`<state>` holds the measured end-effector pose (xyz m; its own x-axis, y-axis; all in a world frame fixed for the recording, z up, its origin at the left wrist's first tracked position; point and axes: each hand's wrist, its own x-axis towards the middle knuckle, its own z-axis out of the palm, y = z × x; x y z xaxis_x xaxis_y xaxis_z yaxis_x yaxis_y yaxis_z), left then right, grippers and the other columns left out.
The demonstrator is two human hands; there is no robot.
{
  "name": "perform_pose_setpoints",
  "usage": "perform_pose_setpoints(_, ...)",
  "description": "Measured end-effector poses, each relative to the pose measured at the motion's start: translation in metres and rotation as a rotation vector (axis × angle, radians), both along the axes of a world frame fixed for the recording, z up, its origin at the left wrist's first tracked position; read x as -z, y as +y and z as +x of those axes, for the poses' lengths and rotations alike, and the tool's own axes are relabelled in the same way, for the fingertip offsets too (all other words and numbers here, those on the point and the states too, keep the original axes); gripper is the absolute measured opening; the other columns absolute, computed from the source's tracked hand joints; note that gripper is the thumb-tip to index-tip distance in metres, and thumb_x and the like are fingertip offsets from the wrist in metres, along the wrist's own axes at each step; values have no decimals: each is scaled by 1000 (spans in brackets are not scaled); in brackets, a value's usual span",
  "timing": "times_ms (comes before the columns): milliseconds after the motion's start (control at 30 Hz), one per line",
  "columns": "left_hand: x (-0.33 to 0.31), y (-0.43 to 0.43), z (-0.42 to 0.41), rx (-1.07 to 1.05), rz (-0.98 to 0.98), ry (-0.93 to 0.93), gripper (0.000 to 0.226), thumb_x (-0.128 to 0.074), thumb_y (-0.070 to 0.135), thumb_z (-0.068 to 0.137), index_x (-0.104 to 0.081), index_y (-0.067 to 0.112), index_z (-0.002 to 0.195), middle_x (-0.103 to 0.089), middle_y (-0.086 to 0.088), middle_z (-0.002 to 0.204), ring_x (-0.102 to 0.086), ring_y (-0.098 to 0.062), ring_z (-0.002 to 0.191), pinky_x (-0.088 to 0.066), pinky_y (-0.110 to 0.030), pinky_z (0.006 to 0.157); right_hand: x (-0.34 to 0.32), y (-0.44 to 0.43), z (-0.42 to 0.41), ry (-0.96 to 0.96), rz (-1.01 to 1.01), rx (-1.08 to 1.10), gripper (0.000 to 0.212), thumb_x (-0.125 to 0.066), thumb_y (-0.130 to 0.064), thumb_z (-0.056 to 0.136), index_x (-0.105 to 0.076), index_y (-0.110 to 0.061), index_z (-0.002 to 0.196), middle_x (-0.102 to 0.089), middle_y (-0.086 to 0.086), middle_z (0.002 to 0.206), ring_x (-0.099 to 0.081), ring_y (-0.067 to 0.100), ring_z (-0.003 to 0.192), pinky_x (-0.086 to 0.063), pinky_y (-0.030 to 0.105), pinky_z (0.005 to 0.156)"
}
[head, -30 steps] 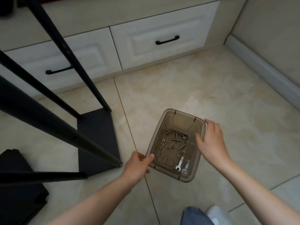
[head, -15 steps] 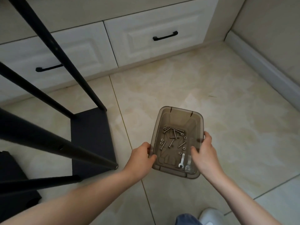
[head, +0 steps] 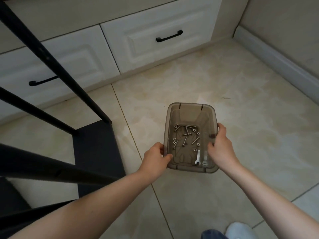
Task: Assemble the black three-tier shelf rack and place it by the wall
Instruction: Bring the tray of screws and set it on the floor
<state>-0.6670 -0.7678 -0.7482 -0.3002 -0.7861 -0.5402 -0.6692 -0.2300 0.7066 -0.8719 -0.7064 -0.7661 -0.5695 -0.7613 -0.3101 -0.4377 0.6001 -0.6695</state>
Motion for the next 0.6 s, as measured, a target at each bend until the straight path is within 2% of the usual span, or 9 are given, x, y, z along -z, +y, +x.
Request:
perform_pose_setpoints(133,-3,0,5,-56,111,90,24,-64,12,99,-59,6,122,-63,-8,114,-69,-30,101,-63,-34,80,-5,-8,-1,-1,53,-22,67,-47,1,92,-18,-7,152,-60,23,123,-58,41,109,-36,29,78)
perform_pose_setpoints(200,-6,1,10,-70,144,131,31,-62,10,99,-57,7,129,-62,-7,120,-69,-28,103,-61,-25,75,-7,-13,-3,11,86,-32,68,-49,-2,93,-17,-6,152,-59,24,126,-57,41,112,-36,29,79)
perform_pose_setpoints(267,-11,0,16,-97,173,158,39,-61,9,100,-51,7,137,-60,-6,126,-71,-30,101,-60,-23,74,-12,-18,-3,42,148,-47,70,-51,-6,94,-13,-4,153,-57,26,130,-55,41,116,-37,30,80)
perform_pose_setpoints(300,-14,0,20,-103,189,156,42,-60,9,100,-48,7,140,-59,-6,127,-73,-31,98,-60,-25,76,-16,-20,0,77,198,-77,73,-50,-7,95,-9,-2,154,-52,29,135,-53,42,120,-39,33,83)
perform_pose_setpoints(367,-23,4,29,-87,208,139,42,-56,11,102,-45,10,143,-59,-5,127,-75,-27,91,-60,-28,79,-25,-20,6,227,306,-184,77,-48,-11,95,0,1,155,-32,29,152,-40,44,134,-40,43,101)
perform_pose_setpoints(433,-32,7,42,-71,215,121,36,-55,14,103,-47,14,138,-63,-4,124,-76,-20,85,-61,-27,77,-38,-22,13,437,380,-309,76,-46,-15,96,-1,1,155,-13,23,161,-22,40,146,-30,51,114)
perform_pose_setpoints(500,-45,14,57,-69,222,100,29,-57,16,102,-51,17,130,-67,-3,116,-76,-16,81,-60,-25,73,-53,-28,20,506,333,-425,70,-45,-16,97,-8,-1,155,-15,18,162,-18,37,149,-26,50,118)
perform_pose_setpoints(600,-63,29,83,-78,216,77,22,-57,13,100,-55,15,122,-71,-5,107,-76,-18,82,-59,-25,70,-78,-41,37,470,206,-598,66,-46,-19,98,-16,-3,155,-32,17,156,-28,33,145,-27,42,118)
